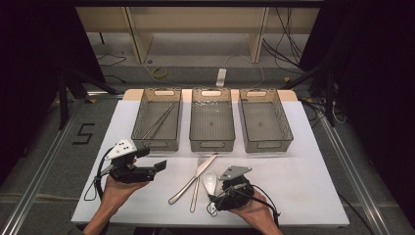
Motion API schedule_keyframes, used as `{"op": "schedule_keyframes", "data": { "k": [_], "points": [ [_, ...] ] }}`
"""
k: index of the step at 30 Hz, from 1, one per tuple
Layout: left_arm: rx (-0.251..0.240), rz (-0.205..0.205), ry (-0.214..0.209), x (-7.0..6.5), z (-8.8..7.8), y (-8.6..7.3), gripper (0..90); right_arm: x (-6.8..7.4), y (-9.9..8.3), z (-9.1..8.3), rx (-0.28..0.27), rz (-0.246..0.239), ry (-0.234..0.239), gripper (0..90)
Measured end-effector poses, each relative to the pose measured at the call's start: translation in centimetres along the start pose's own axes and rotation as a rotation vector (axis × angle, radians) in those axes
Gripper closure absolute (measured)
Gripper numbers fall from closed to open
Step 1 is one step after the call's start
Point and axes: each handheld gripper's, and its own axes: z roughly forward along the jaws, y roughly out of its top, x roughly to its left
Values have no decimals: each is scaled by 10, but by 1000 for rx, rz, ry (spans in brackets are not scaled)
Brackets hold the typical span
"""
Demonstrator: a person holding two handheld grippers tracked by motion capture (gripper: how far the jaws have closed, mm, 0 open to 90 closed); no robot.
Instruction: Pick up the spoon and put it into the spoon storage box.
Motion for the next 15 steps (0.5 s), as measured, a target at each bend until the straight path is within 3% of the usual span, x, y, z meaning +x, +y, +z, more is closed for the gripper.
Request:
{"op": "schedule_keyframes", "data": {
  "k": [15],
  "points": [
    [-11, 29, 8, -2, -3, 0, 161, 7, 1, 11, 59, -5, -20, 271]
  ]
}}
